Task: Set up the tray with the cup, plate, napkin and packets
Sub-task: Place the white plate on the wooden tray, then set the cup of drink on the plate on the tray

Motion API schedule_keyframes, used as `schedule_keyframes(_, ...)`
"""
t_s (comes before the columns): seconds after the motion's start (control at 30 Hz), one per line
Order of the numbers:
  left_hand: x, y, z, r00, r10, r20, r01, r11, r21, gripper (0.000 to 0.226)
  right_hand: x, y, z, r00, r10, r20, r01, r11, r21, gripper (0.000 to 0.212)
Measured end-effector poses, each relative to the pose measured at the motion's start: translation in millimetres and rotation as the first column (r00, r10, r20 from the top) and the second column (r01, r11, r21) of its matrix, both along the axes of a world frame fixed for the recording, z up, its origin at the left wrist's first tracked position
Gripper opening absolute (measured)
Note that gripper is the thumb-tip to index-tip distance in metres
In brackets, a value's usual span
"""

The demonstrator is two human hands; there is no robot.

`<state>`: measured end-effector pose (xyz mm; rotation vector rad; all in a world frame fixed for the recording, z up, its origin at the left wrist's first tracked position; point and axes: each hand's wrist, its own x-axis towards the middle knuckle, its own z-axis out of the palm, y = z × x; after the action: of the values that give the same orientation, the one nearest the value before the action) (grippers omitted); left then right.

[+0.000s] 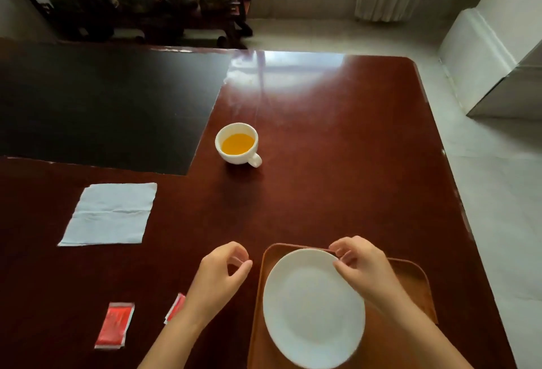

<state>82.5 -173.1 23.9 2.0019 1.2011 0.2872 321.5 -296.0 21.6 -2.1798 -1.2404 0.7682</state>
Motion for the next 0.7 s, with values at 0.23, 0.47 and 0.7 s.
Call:
schedule_keyframes(0.23, -8, 124, 6, 0.984, -0.117, -0.137, 0.151, 0.952, 0.267, 0.080, 2, 126, -10, 0.915, 0.194, 0.355, -0.215, 0.976, 0.020, 0.065)
schedule_keyframes(0.47, 24, 234, 7, 0.975, -0.118, -0.190, 0.164, 0.954, 0.252, 0.117, 2, 236, -16, 0.980, 0.148, 0.131, -0.159, 0.984, 0.077, 0.102)
schedule_keyframes(0.7, 53, 276, -26, 0.943, -0.289, -0.163, 0.299, 0.953, 0.043, 0.125, -5, 267, -38, 0.988, 0.143, -0.061, -0.135, 0.984, 0.116, 0.105)
